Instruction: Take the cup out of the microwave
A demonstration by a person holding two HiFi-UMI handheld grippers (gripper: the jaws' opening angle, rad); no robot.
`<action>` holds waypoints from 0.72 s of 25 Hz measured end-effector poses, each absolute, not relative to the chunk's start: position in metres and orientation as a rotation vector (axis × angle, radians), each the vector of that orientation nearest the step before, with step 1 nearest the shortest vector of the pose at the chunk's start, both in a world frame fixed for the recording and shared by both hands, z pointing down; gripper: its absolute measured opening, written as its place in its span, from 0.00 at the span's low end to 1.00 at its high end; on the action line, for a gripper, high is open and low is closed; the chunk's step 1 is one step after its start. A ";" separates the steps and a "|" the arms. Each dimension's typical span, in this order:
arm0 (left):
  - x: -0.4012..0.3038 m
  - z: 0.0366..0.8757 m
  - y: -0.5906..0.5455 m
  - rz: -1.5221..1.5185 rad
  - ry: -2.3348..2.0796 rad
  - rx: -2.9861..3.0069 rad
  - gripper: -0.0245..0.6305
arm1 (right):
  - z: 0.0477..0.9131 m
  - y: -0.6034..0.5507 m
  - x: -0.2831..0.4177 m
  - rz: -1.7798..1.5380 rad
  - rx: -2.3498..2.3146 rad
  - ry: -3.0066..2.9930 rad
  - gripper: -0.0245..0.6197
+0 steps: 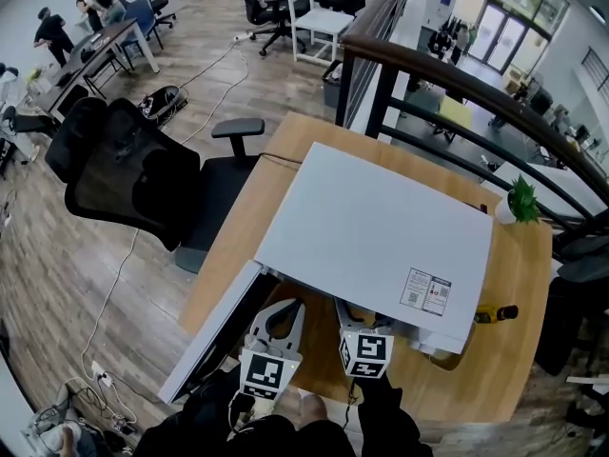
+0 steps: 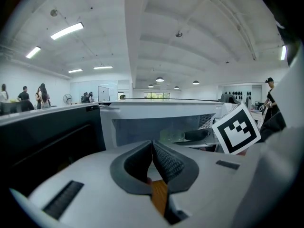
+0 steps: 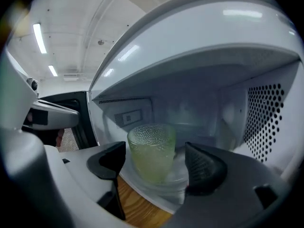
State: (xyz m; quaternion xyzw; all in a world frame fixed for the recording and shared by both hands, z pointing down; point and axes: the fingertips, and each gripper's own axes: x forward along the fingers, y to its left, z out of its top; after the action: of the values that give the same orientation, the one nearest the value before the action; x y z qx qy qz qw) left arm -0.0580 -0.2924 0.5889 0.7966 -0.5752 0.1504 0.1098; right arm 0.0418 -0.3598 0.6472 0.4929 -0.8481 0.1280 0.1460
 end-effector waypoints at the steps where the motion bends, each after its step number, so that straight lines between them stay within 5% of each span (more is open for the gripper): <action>1: -0.058 0.589 -0.293 0.442 -1.694 2.338 0.07 | 0.648 -0.361 0.041 0.368 1.414 -2.443 0.65; 15: -0.061 0.594 -0.301 0.440 -1.722 2.305 0.07 | 0.653 -0.375 0.035 0.357 1.383 -2.450 0.65; 18: -0.062 0.595 -0.302 0.443 -1.728 2.300 0.07 | 0.654 -0.377 0.035 0.345 1.385 -2.442 0.58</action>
State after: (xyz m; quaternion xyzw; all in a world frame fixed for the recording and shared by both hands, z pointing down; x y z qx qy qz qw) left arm -0.0624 -0.3015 0.5952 0.7850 -0.5897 0.1511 0.1151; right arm 0.0355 -0.3766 0.6541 0.4838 -0.8527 0.1203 0.1560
